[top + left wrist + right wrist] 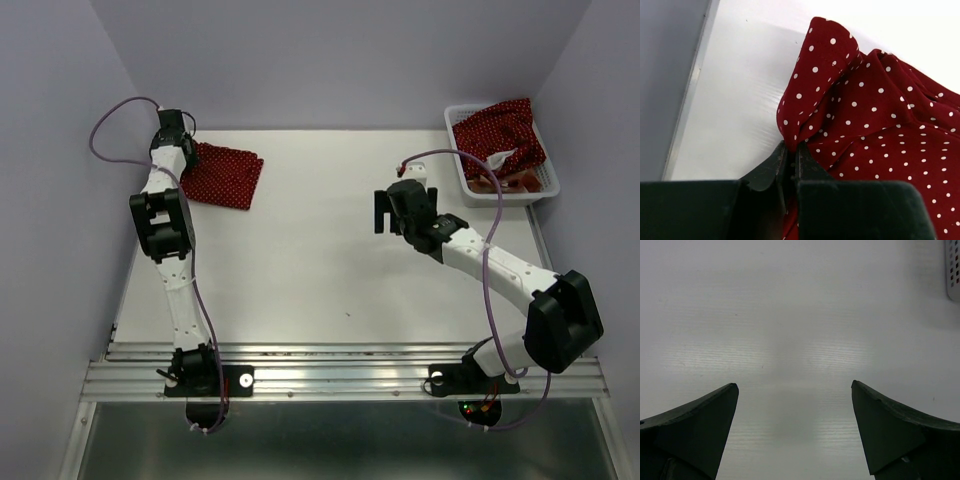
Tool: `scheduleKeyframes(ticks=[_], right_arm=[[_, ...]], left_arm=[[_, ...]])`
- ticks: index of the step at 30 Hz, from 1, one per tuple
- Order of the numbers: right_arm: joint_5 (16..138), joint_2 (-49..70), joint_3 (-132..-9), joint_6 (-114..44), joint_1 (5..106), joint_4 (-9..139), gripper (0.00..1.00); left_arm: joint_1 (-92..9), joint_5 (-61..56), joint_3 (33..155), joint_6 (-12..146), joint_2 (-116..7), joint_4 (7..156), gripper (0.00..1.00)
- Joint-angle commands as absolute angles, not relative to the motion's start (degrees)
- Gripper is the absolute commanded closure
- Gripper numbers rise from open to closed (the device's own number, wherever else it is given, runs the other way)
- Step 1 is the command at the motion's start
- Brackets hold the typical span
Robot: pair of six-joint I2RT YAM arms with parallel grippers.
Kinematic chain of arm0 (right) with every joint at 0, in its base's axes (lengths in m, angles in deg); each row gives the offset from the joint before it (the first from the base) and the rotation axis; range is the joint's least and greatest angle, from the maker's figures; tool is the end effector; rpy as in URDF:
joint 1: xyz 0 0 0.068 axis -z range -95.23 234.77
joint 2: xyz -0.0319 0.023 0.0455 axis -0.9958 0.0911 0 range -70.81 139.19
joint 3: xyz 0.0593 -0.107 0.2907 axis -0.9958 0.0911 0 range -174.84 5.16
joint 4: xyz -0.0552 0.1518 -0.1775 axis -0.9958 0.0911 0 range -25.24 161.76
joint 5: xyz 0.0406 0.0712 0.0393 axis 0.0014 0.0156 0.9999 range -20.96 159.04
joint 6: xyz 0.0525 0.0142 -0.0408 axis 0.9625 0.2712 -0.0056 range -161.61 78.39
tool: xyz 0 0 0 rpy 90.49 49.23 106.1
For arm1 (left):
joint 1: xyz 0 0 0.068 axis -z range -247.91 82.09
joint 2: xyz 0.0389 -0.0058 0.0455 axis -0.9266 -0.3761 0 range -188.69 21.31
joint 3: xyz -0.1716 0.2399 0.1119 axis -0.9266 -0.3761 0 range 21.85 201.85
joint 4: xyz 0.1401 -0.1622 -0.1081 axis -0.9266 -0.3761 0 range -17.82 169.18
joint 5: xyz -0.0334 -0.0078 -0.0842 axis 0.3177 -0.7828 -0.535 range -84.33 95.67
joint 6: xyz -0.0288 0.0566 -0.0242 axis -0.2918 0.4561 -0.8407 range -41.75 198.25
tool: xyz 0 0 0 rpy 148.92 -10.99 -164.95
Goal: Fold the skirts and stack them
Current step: Neatly place the folded skirt to the corner
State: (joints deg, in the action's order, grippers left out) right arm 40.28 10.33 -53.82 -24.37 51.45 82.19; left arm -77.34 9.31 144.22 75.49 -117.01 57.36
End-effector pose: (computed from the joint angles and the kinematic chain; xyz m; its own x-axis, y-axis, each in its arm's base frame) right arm 0.2607 0.1399 0.3117 -0.5595 -0.0570 -0.8268 -0.0063 0.9979 -0.0646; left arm 0.5730 0.0987 0.2362 -0.5932 -0.1472 -0.7915 -0.2418 0.9703 0.0008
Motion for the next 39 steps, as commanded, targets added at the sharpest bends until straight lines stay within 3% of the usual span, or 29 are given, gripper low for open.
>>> scheduleKeyframes(ticks=[1, 15, 18, 19, 22, 23, 25, 28, 31, 36, 39], right_arm=[[38.10, 8.73, -52.85, -25.52, 51.90, 79.18, 0.00], [39.24, 10.31, -53.11, -25.61, 52.96, 79.09, 0.00], [39.85, 9.78, -53.11, -25.53, 52.96, 79.09, 0.00], [40.21, 9.52, -53.03, -25.52, 52.96, 79.09, 0.00], [41.35, 8.99, -53.11, -25.44, 52.96, 79.09, 0.00], [41.61, 8.90, -53.11, -25.52, 52.96, 79.09, 0.00], [41.70, 8.47, -53.11, -25.44, 52.96, 79.17, 0.00], [41.62, 7.32, -53.29, -25.18, 52.96, 79.17, 0.00], [41.18, 6.45, -54.69, -24.39, 52.96, 79.44, 0.00], [43.89, 7.05, -59.08, -23.68, 61.20, 80.14, 0.00], [47.40, 9.51, -63.56, -24.65, 68.76, 80.23, 0.00]], left_arm=[[-77.84, 12.09, 153.07, 77.64, -119.22, 54.22, 1.00], [-79.77, 13.23, 155.62, 76.14, -120.29, 55.72, 0.99], [-79.86, 14.02, 155.27, 75.26, -118.62, 54.58, 0.80], [-79.86, 13.85, 155.18, 75.09, -117.40, 54.31, 0.64], [-79.86, 13.41, 154.92, 74.91, -114.76, 53.78, 0.55], [-79.77, 13.49, 154.92, 74.56, -113.96, 53.35, 0.40], [-79.77, 13.32, 155.27, 74.30, -111.51, 52.73, 0.32], [-79.86, 13.67, 156.06, 72.63, -107.64, 50.98, 0.02], [-79.77, 10.52, 157.29, 70.79, -104.30, 49.65, 0.01], [-79.08, 3.24, 152.12, 65.42, -92.36, 50.61, 0.01], [-76.00, -0.81, 133.70, 62.17, -78.51, 57.71, 0.01]])
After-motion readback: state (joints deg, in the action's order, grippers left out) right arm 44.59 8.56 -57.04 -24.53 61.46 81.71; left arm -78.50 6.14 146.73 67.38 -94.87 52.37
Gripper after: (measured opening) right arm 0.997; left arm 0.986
